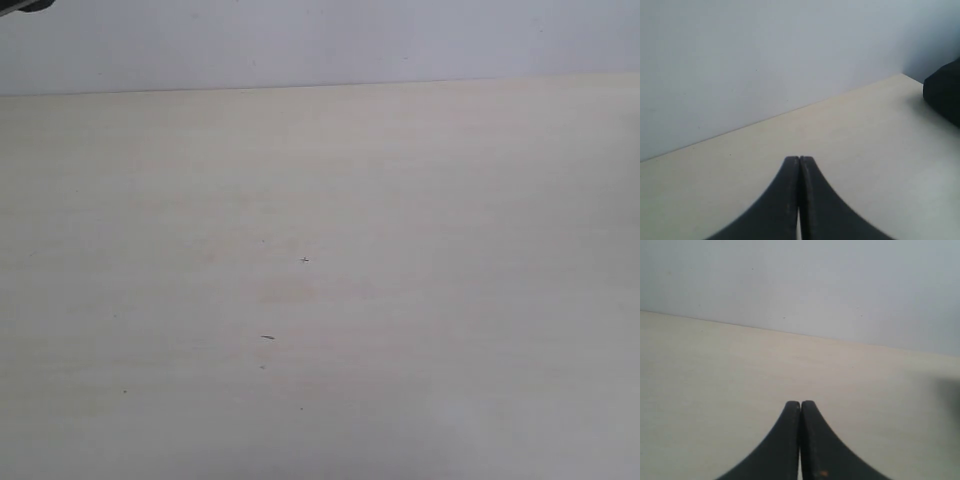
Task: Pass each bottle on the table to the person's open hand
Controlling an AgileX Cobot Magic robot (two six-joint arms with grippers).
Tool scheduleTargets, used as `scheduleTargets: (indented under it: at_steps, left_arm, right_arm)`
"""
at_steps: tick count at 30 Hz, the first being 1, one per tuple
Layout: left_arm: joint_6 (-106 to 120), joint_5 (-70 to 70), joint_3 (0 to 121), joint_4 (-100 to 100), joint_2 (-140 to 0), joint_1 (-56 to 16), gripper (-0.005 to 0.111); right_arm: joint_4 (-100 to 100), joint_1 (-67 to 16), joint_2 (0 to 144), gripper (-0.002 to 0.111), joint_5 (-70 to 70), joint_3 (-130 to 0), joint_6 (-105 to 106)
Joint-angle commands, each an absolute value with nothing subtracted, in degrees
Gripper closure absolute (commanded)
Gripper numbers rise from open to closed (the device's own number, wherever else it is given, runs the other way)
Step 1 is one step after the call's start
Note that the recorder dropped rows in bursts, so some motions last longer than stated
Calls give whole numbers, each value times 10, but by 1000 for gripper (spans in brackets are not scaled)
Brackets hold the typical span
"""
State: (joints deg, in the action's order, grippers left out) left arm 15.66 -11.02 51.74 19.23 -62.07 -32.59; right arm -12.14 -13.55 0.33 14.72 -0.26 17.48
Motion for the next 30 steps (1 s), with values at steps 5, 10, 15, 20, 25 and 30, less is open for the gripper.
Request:
scheduleTargets:
  at_steps: [5, 10, 15, 20, 25, 30]
  left_arm:
    - [159, -110, 515, 188, -616, -325, 107]
    - [159, -113, 515, 188, -611, -314, 107]
    - [159, -166, 515, 188, -538, -233, 107]
    - [159, -179, 515, 188, -415, -119, 107]
    - [165, -177, 515, 172, -303, -50, 107]
    - [167, -180, 515, 138, -208, -34, 107]
  right_arm:
    - [-121, -133, 0, 108, 141, 0, 177]
    - [-121, -133, 0, 108, 141, 0, 177]
    - [-121, -133, 0, 108, 141, 0, 177]
    - [-121, -133, 0, 108, 141, 0, 177]
    - [-121, -133, 0, 108, 141, 0, 177]
    - [-121, -133, 0, 108, 141, 0, 177]
